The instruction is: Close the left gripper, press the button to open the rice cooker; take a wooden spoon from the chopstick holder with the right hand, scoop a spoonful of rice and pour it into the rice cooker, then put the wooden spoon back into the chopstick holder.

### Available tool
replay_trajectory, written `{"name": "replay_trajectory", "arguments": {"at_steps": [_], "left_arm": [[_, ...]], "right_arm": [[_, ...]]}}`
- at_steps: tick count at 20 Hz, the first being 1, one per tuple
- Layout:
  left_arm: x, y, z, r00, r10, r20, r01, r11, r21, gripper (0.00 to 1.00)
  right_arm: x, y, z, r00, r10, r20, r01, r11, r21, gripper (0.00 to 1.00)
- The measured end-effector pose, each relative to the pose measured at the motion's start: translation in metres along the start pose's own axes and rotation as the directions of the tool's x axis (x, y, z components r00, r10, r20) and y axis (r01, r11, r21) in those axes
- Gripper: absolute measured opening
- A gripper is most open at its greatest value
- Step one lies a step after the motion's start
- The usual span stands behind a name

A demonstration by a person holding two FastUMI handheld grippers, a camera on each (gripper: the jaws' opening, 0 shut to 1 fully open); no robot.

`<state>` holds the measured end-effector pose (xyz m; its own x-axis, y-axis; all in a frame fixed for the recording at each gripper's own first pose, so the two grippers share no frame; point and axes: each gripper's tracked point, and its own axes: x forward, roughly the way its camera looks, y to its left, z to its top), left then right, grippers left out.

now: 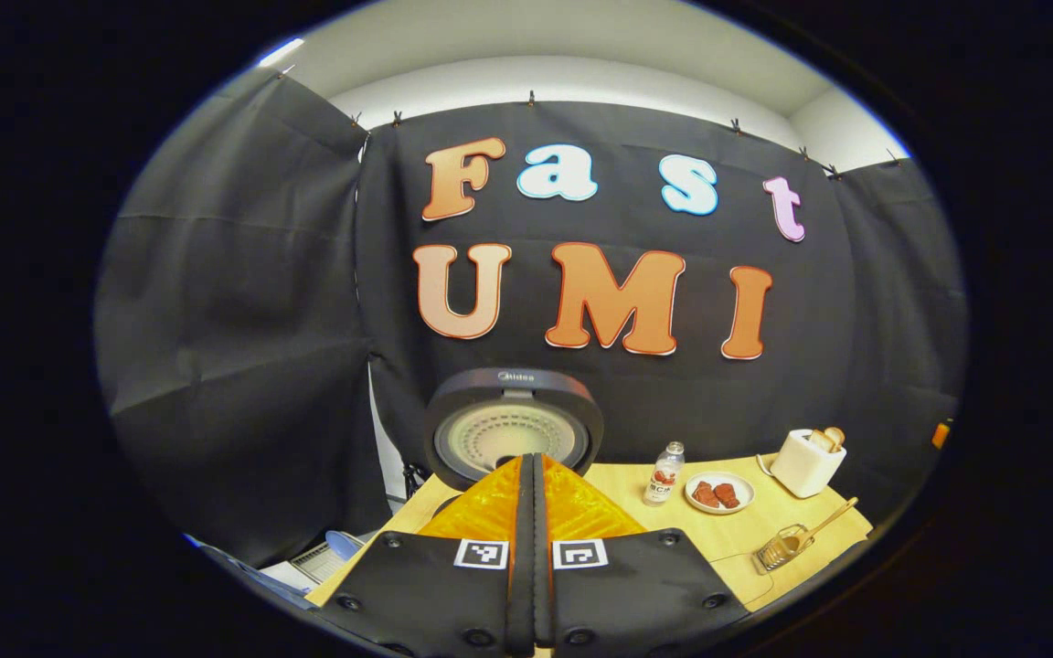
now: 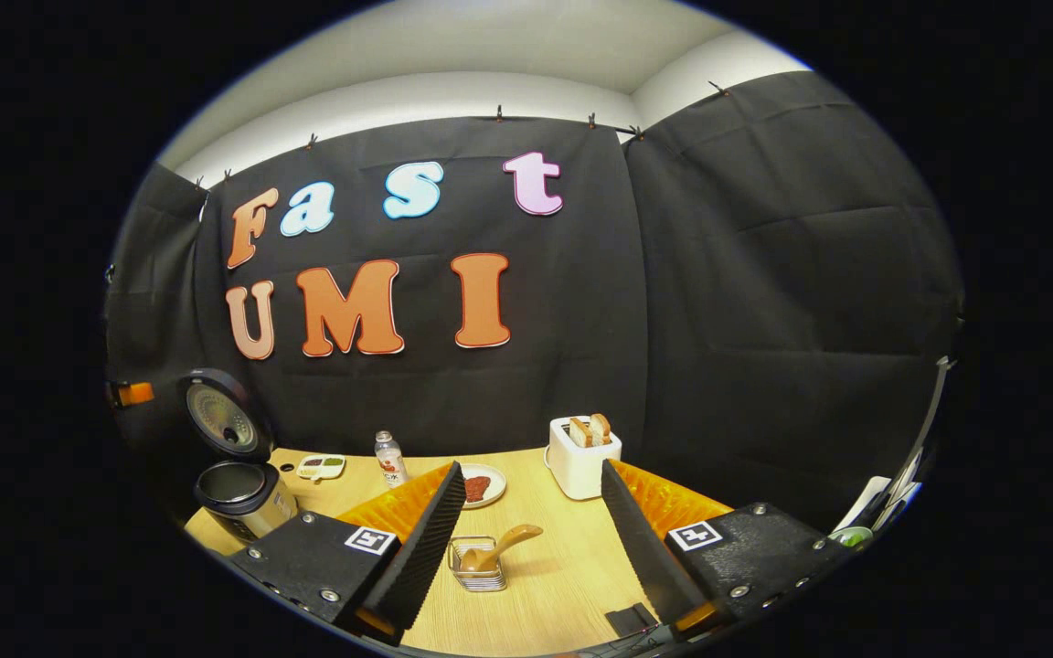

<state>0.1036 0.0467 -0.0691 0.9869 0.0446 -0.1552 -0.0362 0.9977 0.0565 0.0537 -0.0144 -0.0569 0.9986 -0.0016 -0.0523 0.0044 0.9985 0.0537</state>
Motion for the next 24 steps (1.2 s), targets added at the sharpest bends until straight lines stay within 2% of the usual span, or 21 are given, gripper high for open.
{"name": "replay_trajectory", "arguments": {"at_steps": [3, 4, 6, 7, 8, 9, 10, 13, 14, 16, 18, 19, 23, 24], "left_arm": [[-0.017, -0.001, 0.021, 1.000, 0.004, 0.022, -0.004, 1.000, -0.017, 0.07], [-0.024, -0.001, 0.028, 0.999, 0.006, 0.036, -0.005, 1.000, -0.029, 0.02], [-0.034, 0.006, 0.043, 0.997, 0.039, 0.066, -0.037, 0.999, -0.033, 0.07], [-0.041, 0.010, 0.051, 0.995, 0.057, 0.078, -0.055, 0.998, -0.026, 0.05], [-0.047, 0.010, 0.058, 0.994, 0.069, 0.087, -0.068, 0.998, -0.016, 0.12], [-0.050, 0.012, 0.064, 0.992, 0.077, 0.100, -0.077, 0.997, -0.005, 0.29], [-0.058, 0.014, 0.071, 0.990, 0.088, 0.112, -0.088, 0.996, 0.001, 0.29], [-0.069, 0.017, 0.083, 0.984, 0.116, 0.135, -0.115, 0.993, -0.017, 0.26], [-0.072, 0.022, 0.086, 0.982, 0.130, 0.136, -0.127, 0.991, -0.030, 0.29], [-0.081, 0.023, 0.085, 0.981, 0.138, 0.140, -0.133, 0.990, -0.042, 0.64], [-0.089, 0.032, 0.088, 0.973, 0.173, 0.151, -0.169, 0.985, -0.042, 1.00], [-0.092, 0.039, 0.091, 0.966, 0.205, 0.159, -0.202, 0.979, -0.037, 0.94], [-0.104, 0.055, 0.091, 0.940, 0.295, 0.169, -0.296, 0.955, -0.021, 0.97], [-0.106, 0.056, 0.091, 0.938, 0.303, 0.171, -0.304, 0.952, -0.017, 0.97]], "right_arm": [[0.021, -0.001, -0.015, 1.000, 0.006, 0.007, -0.006, 1.000, 0.001, 0.93], [0.029, -0.001, -0.022, 1.000, 0.009, 0.004, -0.009, 1.000, 0.002, 0.93], [0.044, 0.000, -0.038, 1.000, 0.021, 0.006, -0.021, 1.000, -0.001, 0.93], [0.052, -0.001, -0.052, 1.000, 0.022, -0.005, -0.022, 1.000, -0.012, 0.93], [0.060, -0.002, -0.066, 0.999, 0.025, -0.022, -0.025, 1.000, -0.018, 0.93], [0.065, -0.001, -0.077, 0.999, 0.033, -0.039, -0.033, 0.999, -0.010, 0.98], [0.071, 0.001, -0.088, 0.997, 0.047, -0.055, -0.046, 0.999, 0.011, 0.93], [0.093, 0.002, -0.116, 0.995, 0.051, -0.088, -0.048, 0.998, 0.033, 0.93], [0.098, 0.003, -0.124, 0.994, 0.052, -0.099, -0.048, 0.998, 0.043, 0.93], [0.108, 0.006, -0.140, 0.990, 0.064, -0.128, -0.054, 0.996, 0.075, 0.93], [0.116, 0.008, -0.156, 0.983, 0.075, -0.167, -0.055, 0.991, 0.119, 0.93], [0.119, 0.010, -0.164, 0.980, 0.080, -0.184, -0.054, 0.988, 0.145, 0.93], [0.134, 0.017, -0.196, 0.956, 0.103, -0.275, -0.026, 0.963, 0.270, 0.91], [0.135, 0.021, -0.201, 0.949, 0.115, -0.295, -0.020, 0.952, 0.305, 0.87]]}}
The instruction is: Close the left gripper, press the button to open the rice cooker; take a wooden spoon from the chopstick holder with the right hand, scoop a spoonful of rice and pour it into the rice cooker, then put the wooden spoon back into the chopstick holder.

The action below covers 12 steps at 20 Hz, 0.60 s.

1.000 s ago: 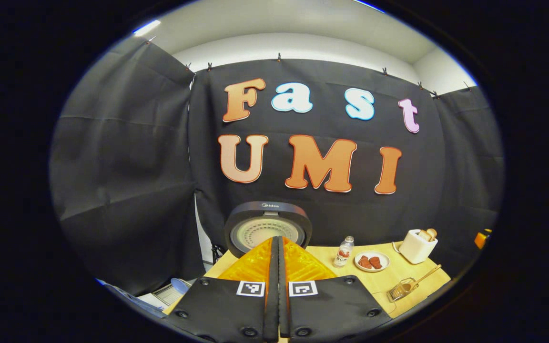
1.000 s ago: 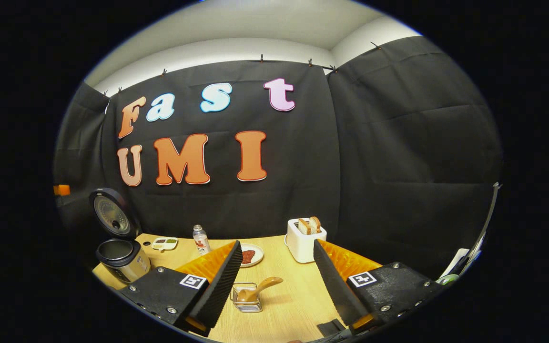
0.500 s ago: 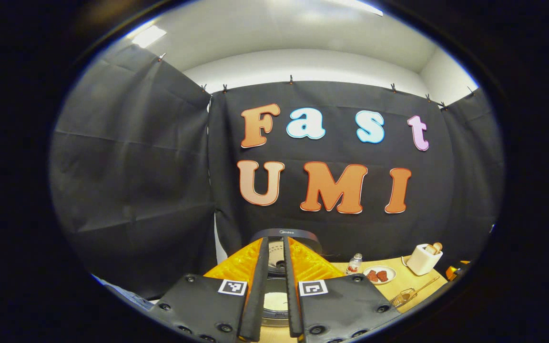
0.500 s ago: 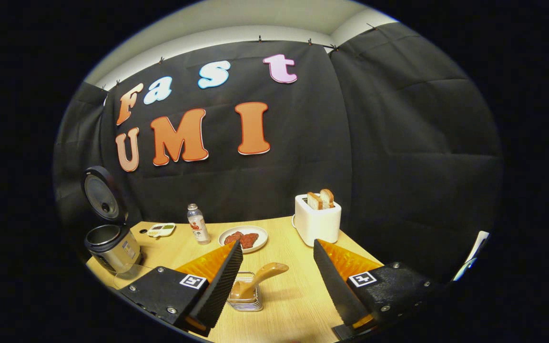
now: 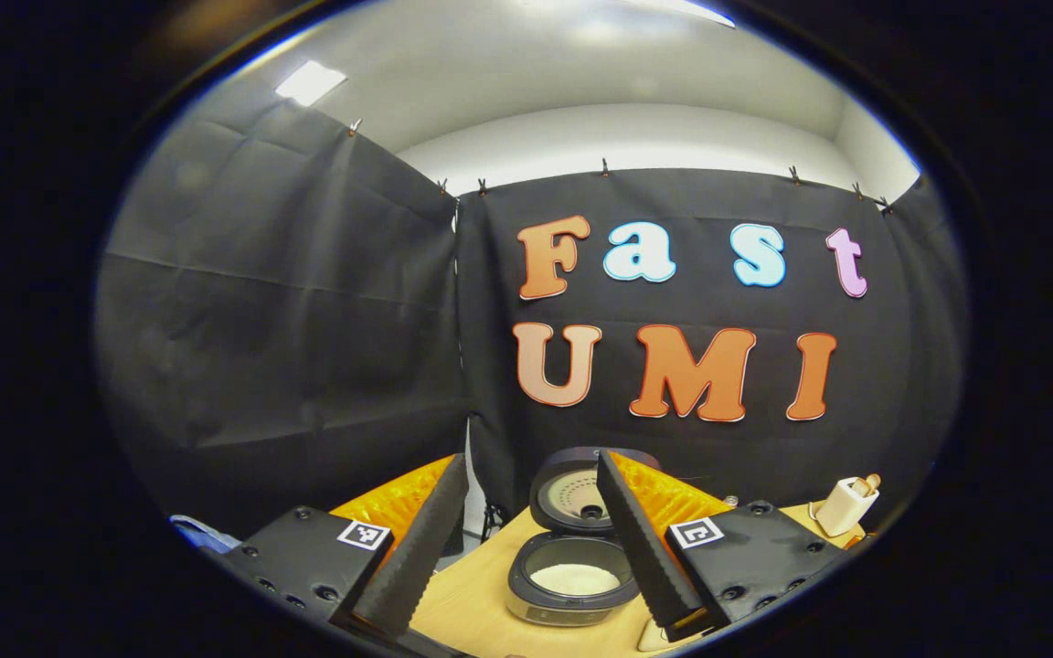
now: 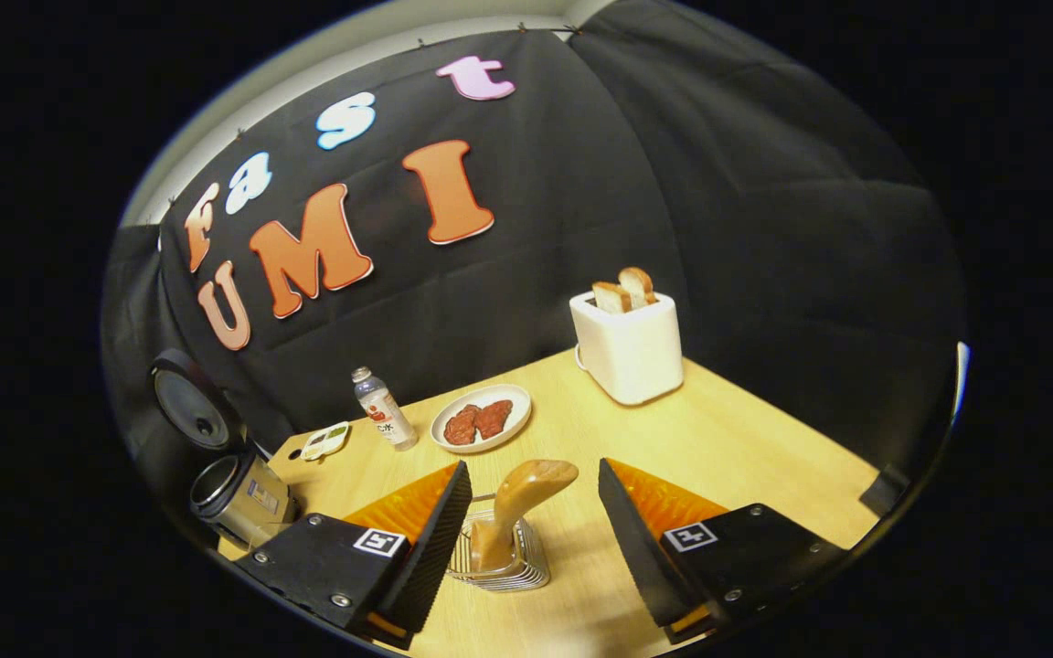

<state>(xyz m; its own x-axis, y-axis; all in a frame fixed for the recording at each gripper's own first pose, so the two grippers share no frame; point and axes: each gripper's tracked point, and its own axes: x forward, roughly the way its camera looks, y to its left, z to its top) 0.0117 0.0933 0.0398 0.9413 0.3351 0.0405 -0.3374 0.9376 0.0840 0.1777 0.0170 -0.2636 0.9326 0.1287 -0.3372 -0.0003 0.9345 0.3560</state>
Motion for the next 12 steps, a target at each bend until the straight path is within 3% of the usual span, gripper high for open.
{"name": "replay_trajectory", "arguments": {"at_steps": [5, 7, 8, 9, 10, 12], "left_arm": [[-0.002, 0.003, -0.010, 0.999, 0.033, -0.004, -0.033, 0.999, 0.032, 0.96], [-0.011, -0.002, -0.016, 1.000, 0.025, -0.016, -0.025, 0.999, 0.032, 0.95], [-0.013, -0.005, -0.016, 1.000, 0.017, -0.020, -0.017, 0.999, 0.028, 0.98], [-0.013, -0.006, -0.015, 1.000, 0.012, -0.019, -0.012, 1.000, 0.024, 0.98], [-0.014, -0.005, -0.014, 1.000, 0.014, -0.019, -0.013, 1.000, 0.022, 0.98], [-0.016, -0.001, -0.012, 1.000, 0.023, -0.016, -0.022, 1.000, 0.015, 0.93]], "right_arm": [[0.012, 0.007, -0.011, 0.998, 0.044, -0.054, -0.036, 0.990, 0.137, 0.63], [0.015, 0.011, -0.008, 0.995, 0.075, -0.063, -0.061, 0.976, 0.209, 0.49], [0.016, 0.015, -0.006, 0.992, 0.107, -0.067, -0.086, 0.963, 0.256, 0.32], [0.011, 0.016, -0.008, 0.990, 0.122, -0.070, -0.096, 0.951, 0.295, 0.33], [0.013, 0.020, -0.009, 0.991, 0.118, -0.069, -0.091, 0.945, 0.314, 0.24], [0.019, 0.029, -0.008, 0.992, 0.115, -0.059, -0.093, 0.951, 0.294, 0.18]]}}
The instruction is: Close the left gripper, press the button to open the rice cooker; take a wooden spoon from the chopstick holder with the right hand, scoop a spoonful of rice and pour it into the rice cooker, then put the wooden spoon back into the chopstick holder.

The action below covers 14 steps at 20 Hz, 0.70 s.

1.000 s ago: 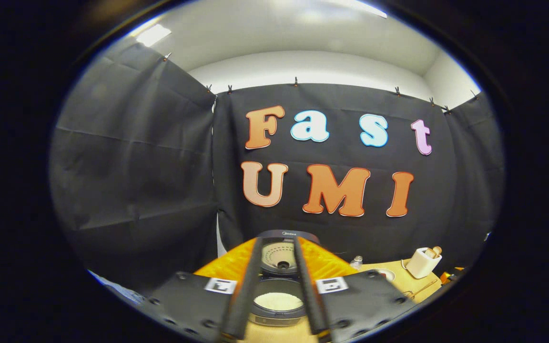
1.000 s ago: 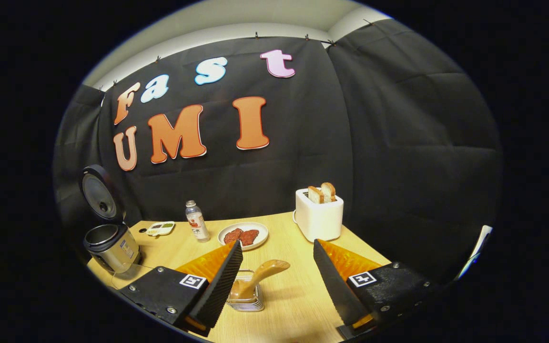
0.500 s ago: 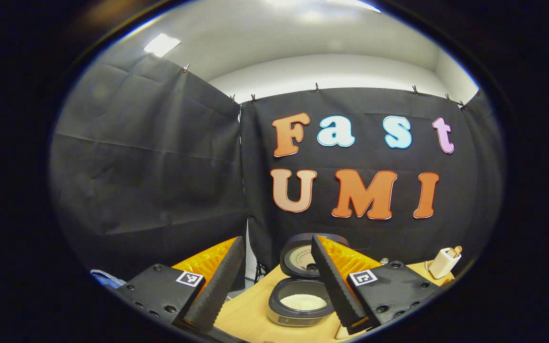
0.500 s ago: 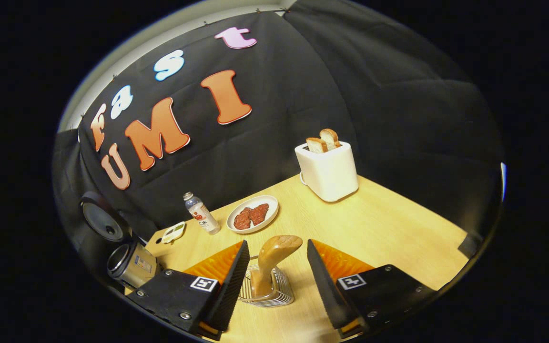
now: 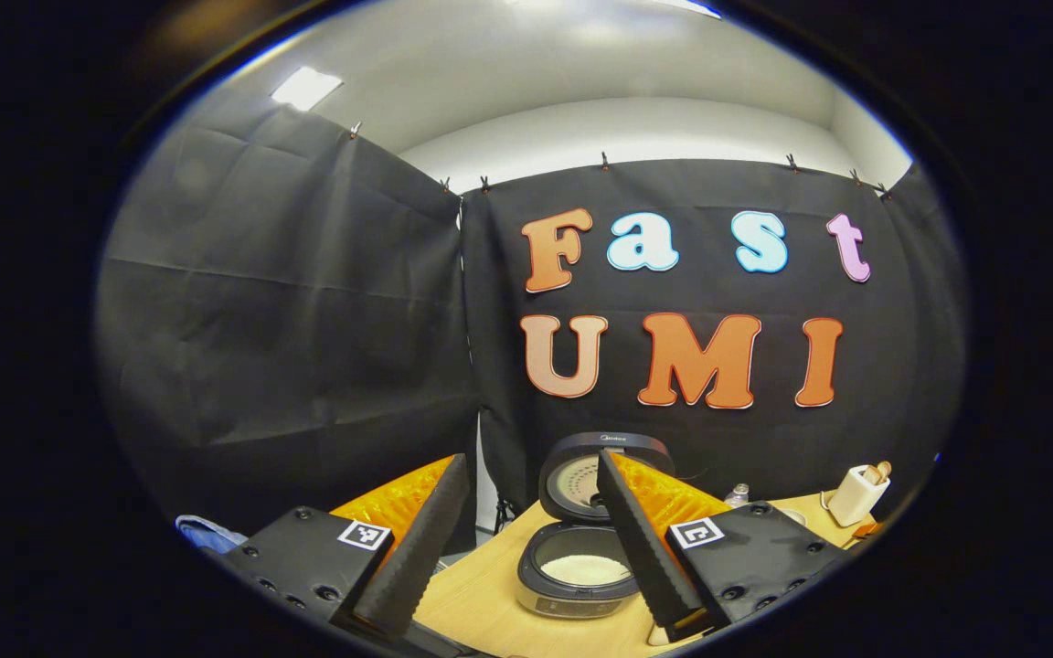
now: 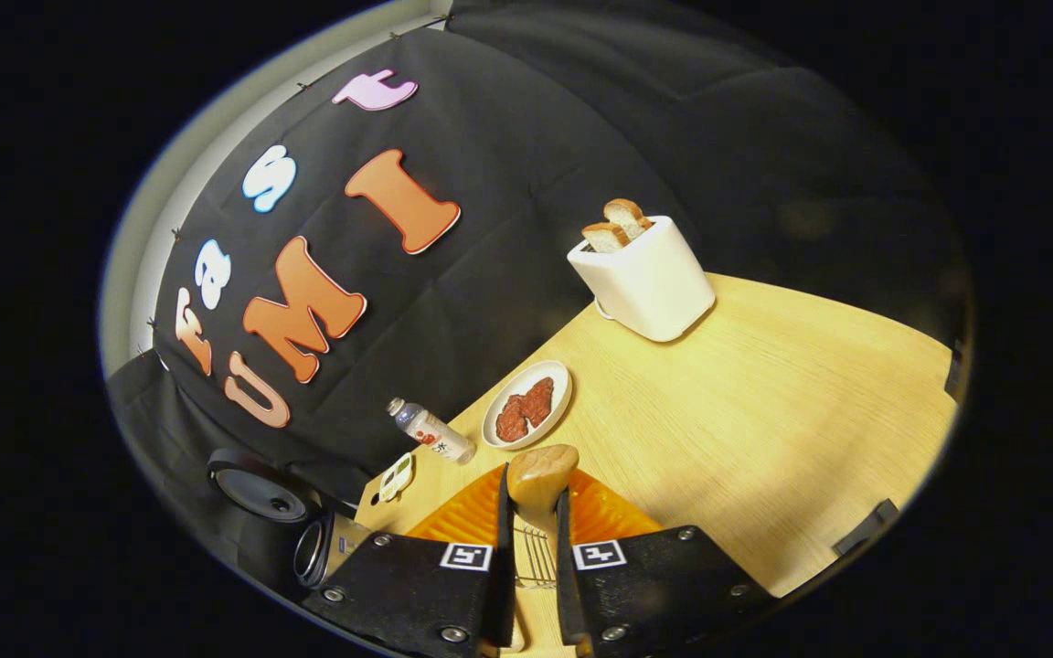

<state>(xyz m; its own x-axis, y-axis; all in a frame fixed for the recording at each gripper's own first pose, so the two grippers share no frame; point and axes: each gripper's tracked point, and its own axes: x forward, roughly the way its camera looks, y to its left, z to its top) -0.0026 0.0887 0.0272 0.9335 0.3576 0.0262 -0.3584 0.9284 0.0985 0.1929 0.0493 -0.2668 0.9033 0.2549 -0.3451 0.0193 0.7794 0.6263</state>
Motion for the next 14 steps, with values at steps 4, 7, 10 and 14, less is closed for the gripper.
{"name": "replay_trajectory", "arguments": {"at_steps": [4, 7, 10, 14], "left_arm": [[-0.001, 0.004, 0.004, 1.000, -0.009, 0.003, 0.009, 0.999, -0.046, 0.98], [0.007, 0.009, 0.004, 1.000, -0.021, 0.007, 0.021, 0.998, -0.054, 0.96], [0.020, 0.010, 0.002, 0.999, -0.047, 0.004, 0.047, 0.998, -0.052, 0.98], [0.043, 0.013, -0.003, 0.996, -0.092, -0.008, 0.092, 0.995, -0.033, 0.98]], "right_arm": [[-0.016, 0.027, 0.018, 0.999, 0.025, 0.027, -0.023, 0.996, -0.089, 0.14], [-0.037, 0.065, 0.036, 0.994, 0.079, 0.081, -0.060, 0.976, -0.208, 0.14], [-0.059, 0.104, 0.043, 0.987, 0.121, 0.107, -0.084, 0.949, -0.304, 0.14], [-0.084, 0.157, 0.027, 0.978, 0.170, 0.121, -0.114, 0.921, -0.373, 0.14]]}}
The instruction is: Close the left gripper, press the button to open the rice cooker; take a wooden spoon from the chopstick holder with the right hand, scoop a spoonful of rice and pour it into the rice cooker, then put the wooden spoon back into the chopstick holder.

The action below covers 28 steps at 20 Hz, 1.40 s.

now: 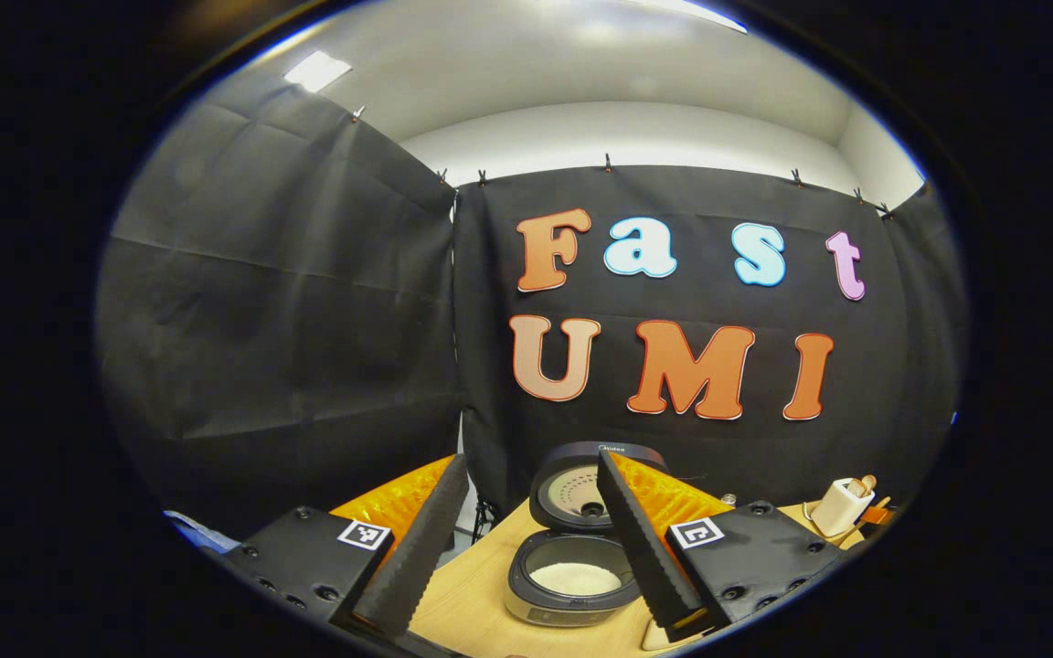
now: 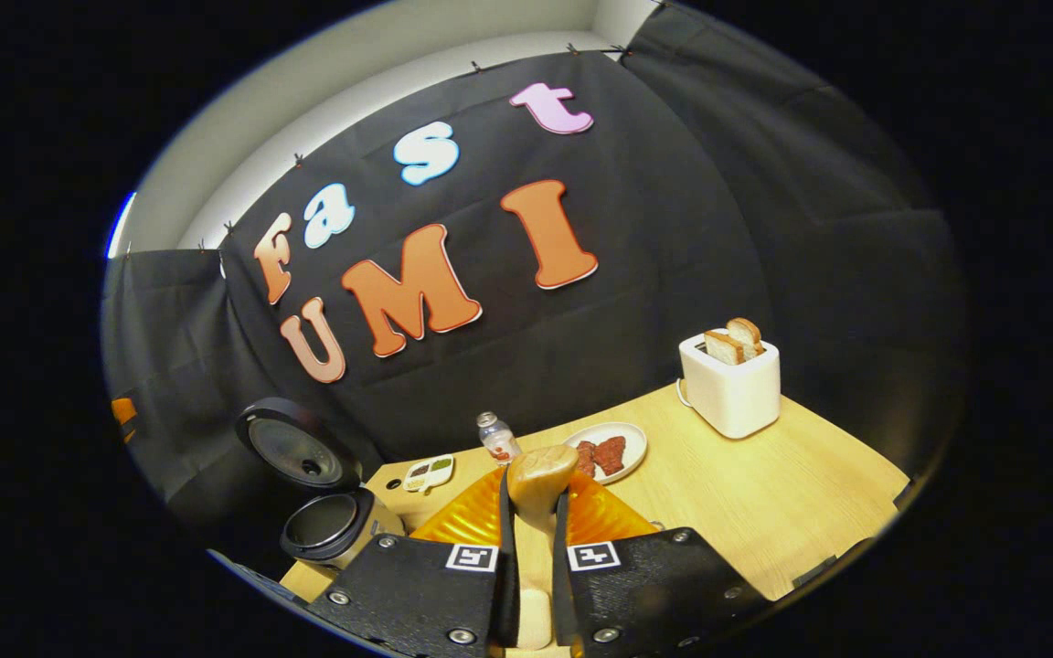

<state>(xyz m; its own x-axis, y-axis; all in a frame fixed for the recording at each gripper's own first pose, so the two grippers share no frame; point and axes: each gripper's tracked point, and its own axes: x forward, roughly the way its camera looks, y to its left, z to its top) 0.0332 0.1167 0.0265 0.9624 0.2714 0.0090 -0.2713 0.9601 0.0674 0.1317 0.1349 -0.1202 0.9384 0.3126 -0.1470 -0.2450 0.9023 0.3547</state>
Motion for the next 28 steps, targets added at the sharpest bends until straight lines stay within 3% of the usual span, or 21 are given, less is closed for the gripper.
{"name": "replay_trajectory", "arguments": {"at_steps": [3, 7, 8, 9, 16, 19, 24, 28], "left_arm": [[0.020, 0.001, 0.001, 0.999, -0.049, 0.001, 0.048, 0.998, 0.028, 0.98], [0.045, 0.009, 0.000, 0.994, -0.108, 0.003, 0.108, 0.993, 0.043, 0.98], [0.050, 0.011, -0.002, 0.993, -0.122, -0.001, 0.122, 0.991, 0.047, 0.98], [0.055, 0.015, -0.004, 0.991, -0.131, -0.003, 0.131, 0.990, 0.053, 0.98], [0.080, 0.034, -0.014, 0.984, -0.180, -0.011, 0.181, 0.982, 0.054, 0.98], [0.085, 0.037, -0.017, 0.981, -0.194, -0.017, 0.195, 0.979, 0.060, 0.92], [0.096, 0.042, -0.020, 0.979, -0.205, -0.017, 0.206, 0.975, 0.083, 0.95], [0.100, 0.041, -0.025, 0.975, -0.221, -0.022, 0.222, 0.973, 0.067, 0.95]], "right_arm": [[-0.007, 0.046, -0.011, 0.999, 0.036, 0.006, -0.035, 0.998, -0.060, 0.14], [-0.004, 0.084, -0.048, 1.000, 0.019, -0.016, -0.022, 0.988, -0.152, 0.14], [-0.001, 0.091, -0.060, 1.000, 0.010, -0.028, -0.015, 0.985, -0.169, 0.19], [0.001, 0.096, -0.071, 0.999, 0.004, -0.037, -0.010, 0.984, -0.179, 0.14], [0.027, 0.086, -0.132, 0.988, -0.136, -0.072, 0.115, 0.963, -0.242, 0.14], [0.038, 0.080, -0.156, 0.980, -0.175, -0.097, 0.146, 0.956, -0.255, 0.14], [0.042, 0.082, -0.173, 0.977, -0.183, -0.111, 0.158, 0.968, -0.197, 0.14], [0.044, 0.104, -0.181, 0.989, -0.085, -0.124, 0.085, 0.996, -0.005, 0.14]]}}
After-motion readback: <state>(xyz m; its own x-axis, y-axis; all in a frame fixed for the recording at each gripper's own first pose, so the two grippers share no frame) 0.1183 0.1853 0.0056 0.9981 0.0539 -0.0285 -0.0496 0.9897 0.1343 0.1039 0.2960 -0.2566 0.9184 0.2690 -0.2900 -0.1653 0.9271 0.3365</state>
